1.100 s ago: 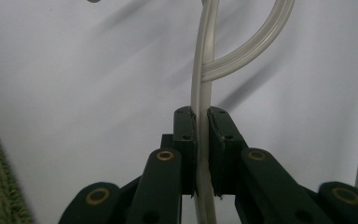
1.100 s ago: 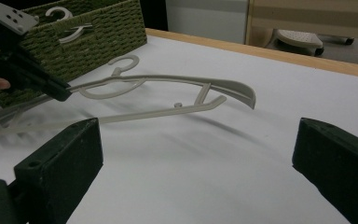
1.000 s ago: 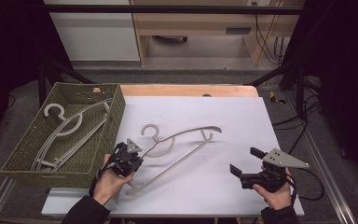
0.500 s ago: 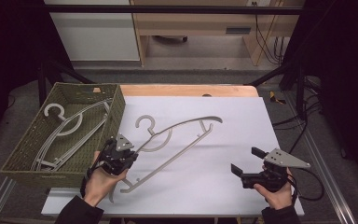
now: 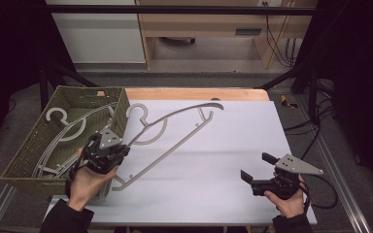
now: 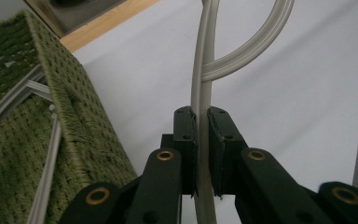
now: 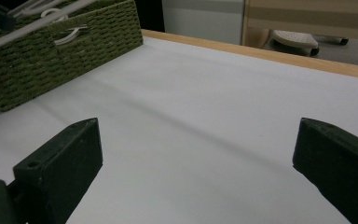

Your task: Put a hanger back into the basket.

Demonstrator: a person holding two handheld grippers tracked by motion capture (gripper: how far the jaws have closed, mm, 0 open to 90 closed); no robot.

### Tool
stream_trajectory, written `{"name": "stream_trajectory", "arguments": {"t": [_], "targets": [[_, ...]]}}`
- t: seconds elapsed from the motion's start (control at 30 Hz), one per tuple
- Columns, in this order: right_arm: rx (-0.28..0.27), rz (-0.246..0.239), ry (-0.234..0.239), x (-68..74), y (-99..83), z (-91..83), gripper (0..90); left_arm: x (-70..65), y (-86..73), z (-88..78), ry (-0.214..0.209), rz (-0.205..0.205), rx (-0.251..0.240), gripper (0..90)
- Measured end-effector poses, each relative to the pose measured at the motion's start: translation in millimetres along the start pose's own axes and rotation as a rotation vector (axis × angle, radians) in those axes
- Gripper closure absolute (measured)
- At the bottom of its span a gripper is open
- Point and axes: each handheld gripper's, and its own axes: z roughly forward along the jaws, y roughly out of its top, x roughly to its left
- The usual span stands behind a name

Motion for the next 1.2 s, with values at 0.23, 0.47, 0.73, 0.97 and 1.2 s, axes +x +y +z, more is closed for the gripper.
{"name": "stream_trajectory", "arguments": {"t": [0.23, 0.47, 0.73, 0.97, 1.2], "targets": [[0.000, 0.001, -0.003, 0.0, -0.1, 0.6, 1.6, 22.4, 4.7, -18.7, 0.025, 0.001, -0.010, 82.3], [0.002, 0.001, -0.004, -0.1, -0.2, 0.8, 1.6, 50.2, 6.2, -34.1, 0.072, -0.030, -0.035, 82.2], [0.004, -0.003, -0.001, -0.6, -0.6, 1.7, 1.6, 90.0, 6.3, -51.5, 0.157, -0.072, -0.054, 82.3], [0.007, -0.002, -0.001, -0.5, -0.7, 2.0, 1.5, 117.8, -1.6, -54.7, 0.196, -0.106, -0.049, 82.3], [0.008, -0.004, -0.003, -1.1, -0.9, 2.5, 1.5, 142.8, -17.8, -43.7, 0.230, -0.123, -0.011, 82.3]]}}
